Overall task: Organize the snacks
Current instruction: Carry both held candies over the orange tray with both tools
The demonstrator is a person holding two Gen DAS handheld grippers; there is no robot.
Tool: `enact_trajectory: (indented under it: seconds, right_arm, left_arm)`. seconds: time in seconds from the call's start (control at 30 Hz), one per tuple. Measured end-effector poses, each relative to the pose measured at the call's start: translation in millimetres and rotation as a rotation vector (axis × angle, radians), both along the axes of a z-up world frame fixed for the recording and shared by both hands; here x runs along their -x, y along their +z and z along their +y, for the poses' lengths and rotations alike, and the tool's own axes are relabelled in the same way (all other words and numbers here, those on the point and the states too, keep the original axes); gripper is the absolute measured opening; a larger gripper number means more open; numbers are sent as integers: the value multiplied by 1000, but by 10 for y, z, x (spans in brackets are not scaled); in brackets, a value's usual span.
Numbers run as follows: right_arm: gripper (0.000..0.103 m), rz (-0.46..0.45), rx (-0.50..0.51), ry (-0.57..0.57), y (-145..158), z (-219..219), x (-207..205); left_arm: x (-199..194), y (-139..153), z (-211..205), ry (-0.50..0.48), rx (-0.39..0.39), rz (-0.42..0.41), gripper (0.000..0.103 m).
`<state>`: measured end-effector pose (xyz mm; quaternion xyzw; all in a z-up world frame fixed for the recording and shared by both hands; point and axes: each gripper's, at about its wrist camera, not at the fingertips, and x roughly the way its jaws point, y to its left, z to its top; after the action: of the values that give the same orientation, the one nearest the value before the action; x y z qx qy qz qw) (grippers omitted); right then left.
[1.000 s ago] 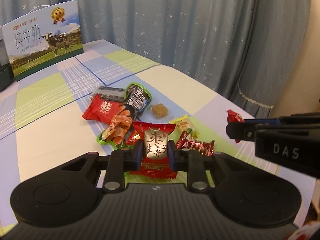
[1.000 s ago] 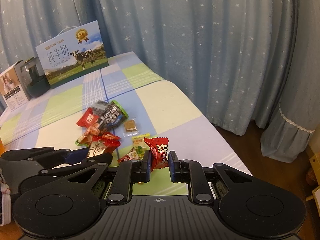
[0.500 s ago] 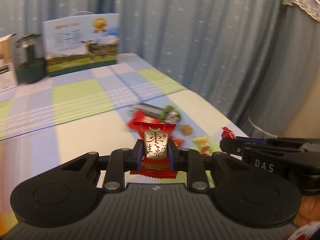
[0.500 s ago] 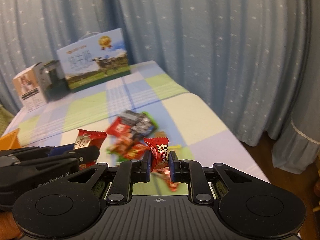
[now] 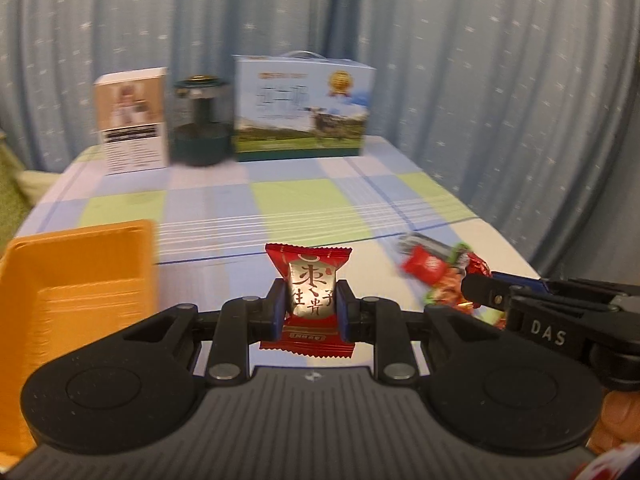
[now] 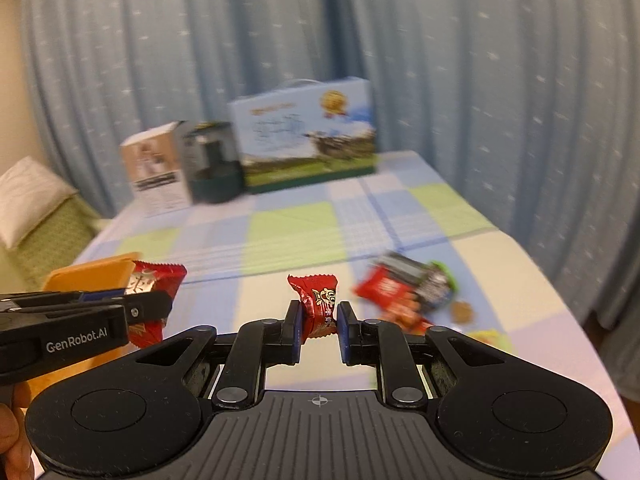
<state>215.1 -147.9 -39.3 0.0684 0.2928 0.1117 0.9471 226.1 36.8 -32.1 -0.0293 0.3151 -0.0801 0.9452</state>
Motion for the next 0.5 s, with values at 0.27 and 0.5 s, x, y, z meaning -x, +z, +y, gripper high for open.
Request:
enact_trajectory:
  seconds: [0.27, 0.5]
  right_arm:
    - [18, -14, -8, 182, 48, 691, -47]
    - [18, -9, -27, 304, 100, 1193, -86]
  left_arm:
    - [226, 174, 728, 165, -8, 4, 23]
    - [376, 271, 1198, 266, -25, 26, 23]
